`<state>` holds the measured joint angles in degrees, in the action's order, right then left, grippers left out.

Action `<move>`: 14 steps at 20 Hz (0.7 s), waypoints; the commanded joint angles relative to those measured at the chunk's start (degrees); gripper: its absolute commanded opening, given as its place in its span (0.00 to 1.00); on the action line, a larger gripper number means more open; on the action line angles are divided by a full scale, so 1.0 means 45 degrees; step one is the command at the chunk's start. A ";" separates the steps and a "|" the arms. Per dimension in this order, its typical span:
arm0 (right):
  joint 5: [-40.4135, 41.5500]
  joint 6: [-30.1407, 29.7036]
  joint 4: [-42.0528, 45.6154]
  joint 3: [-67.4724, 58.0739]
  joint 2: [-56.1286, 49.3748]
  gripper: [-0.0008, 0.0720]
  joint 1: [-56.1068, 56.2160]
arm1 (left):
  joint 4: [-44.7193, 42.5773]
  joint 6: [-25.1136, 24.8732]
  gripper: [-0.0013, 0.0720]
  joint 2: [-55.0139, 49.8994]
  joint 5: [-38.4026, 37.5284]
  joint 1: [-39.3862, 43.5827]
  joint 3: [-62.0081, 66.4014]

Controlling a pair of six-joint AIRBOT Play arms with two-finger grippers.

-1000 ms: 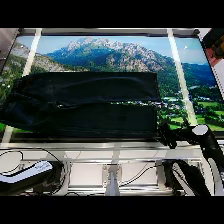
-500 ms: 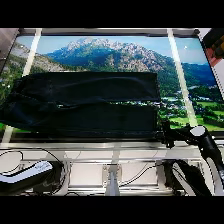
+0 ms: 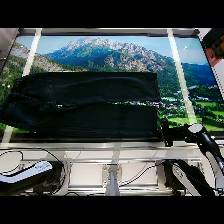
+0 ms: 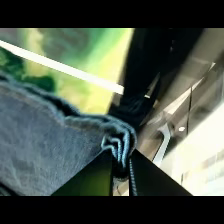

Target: Fold the clothes and pants, and hang the long-sleeved shirts on hangers.

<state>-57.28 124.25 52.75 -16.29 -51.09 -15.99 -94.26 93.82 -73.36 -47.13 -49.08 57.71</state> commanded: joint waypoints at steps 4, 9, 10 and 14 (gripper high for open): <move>-0.0607 -0.2686 -0.1394 -0.2429 0.0330 0.05 -0.0010 | 0.0107 0.0000 0.07 0.0495 -0.0277 0.0029 0.0044; -0.0005 -0.2846 -0.1195 -0.5561 0.0418 0.05 -0.0005 | 0.0199 -0.0068 0.07 0.2059 -0.0214 0.0039 0.0316; 0.0500 -0.2832 -0.1200 -0.5901 0.0413 0.05 -0.0005 | 0.0466 -0.0034 0.07 0.2268 0.0024 0.0039 0.0316; 0.3502 -0.2395 -0.1321 -0.6105 0.0253 0.05 0.0520 | 0.4561 0.0850 0.06 0.2229 0.1685 0.0049 0.0311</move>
<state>-50.63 112.38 47.00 -41.80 -49.52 -15.07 -86.08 95.13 -63.92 -44.91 -48.90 58.98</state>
